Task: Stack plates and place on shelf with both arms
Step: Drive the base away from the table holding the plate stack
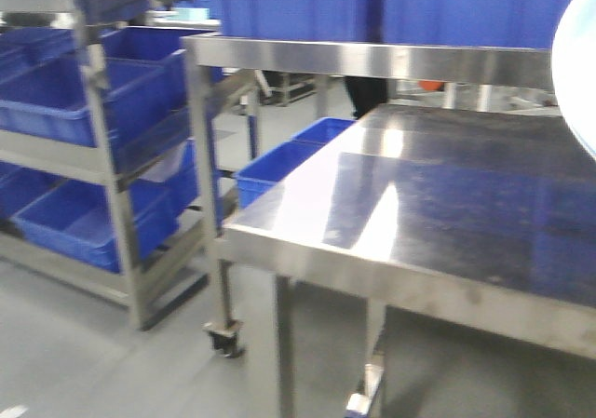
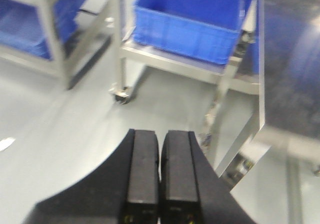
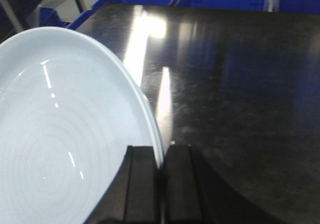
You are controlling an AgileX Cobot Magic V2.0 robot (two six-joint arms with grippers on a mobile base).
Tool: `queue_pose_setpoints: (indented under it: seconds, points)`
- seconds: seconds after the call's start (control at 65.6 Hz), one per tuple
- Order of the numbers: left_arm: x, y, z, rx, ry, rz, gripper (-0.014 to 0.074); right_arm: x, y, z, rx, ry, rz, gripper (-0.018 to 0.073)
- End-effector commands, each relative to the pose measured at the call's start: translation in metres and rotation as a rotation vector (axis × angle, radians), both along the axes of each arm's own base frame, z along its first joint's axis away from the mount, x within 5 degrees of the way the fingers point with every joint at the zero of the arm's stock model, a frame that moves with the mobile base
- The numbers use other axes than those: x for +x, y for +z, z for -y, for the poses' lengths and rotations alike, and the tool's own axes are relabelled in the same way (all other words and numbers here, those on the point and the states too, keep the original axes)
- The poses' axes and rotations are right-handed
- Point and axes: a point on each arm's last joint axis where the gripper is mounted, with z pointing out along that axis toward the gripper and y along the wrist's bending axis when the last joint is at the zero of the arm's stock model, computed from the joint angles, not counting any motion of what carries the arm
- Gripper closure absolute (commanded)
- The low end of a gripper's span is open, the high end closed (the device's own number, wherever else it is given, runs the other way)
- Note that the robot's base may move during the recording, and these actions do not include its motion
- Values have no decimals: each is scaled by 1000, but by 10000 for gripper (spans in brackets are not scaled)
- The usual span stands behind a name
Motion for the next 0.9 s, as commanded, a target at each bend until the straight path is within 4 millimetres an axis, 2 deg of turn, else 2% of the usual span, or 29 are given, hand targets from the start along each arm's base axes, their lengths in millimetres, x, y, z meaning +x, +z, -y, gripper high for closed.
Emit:
queue_pose_setpoints:
  seconds: [0.0, 0.884]
  points:
    - [4, 17, 1, -40, 8, 109, 510, 2, 17, 0, -13, 2, 117, 512]
    - [4, 17, 1, -40, 8, 109, 510, 2, 17, 0, -13, 2, 117, 512]
